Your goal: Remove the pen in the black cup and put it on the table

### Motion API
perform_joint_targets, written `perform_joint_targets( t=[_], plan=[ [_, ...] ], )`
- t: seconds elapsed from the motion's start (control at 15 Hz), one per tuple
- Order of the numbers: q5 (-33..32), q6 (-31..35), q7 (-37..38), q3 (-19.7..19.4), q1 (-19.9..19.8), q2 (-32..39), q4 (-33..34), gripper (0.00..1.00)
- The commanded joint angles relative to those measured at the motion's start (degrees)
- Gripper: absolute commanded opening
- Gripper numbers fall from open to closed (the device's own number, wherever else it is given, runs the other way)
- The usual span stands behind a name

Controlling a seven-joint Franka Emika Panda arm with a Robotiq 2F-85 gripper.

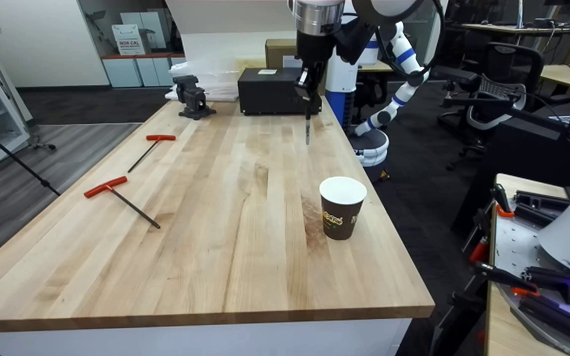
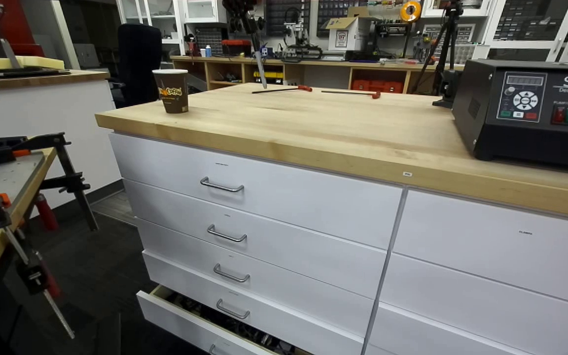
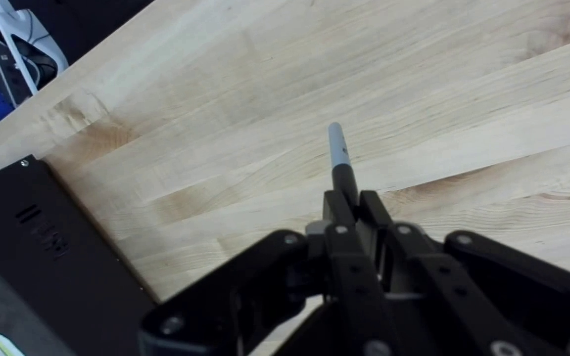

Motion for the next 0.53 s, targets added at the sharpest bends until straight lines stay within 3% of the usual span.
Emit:
perform_joint_targets(
  t=[0.0,0.07,0.2,0.47],
  plan=[
    [-4.96,4.56,7.25,-1.61,-0.2,0.91,-2.36,0.08],
    [-4.25,4.86,7.6,-1.87,-0.26,1.33,-2.55,0.35],
    [0.03,3.74,6.57,-1.81,-0.26,1.83,-2.69,0.42],
    [11.56,2.51,2.01,-0.48,-0.16,0.14,-3.97,0.68]
  ],
)
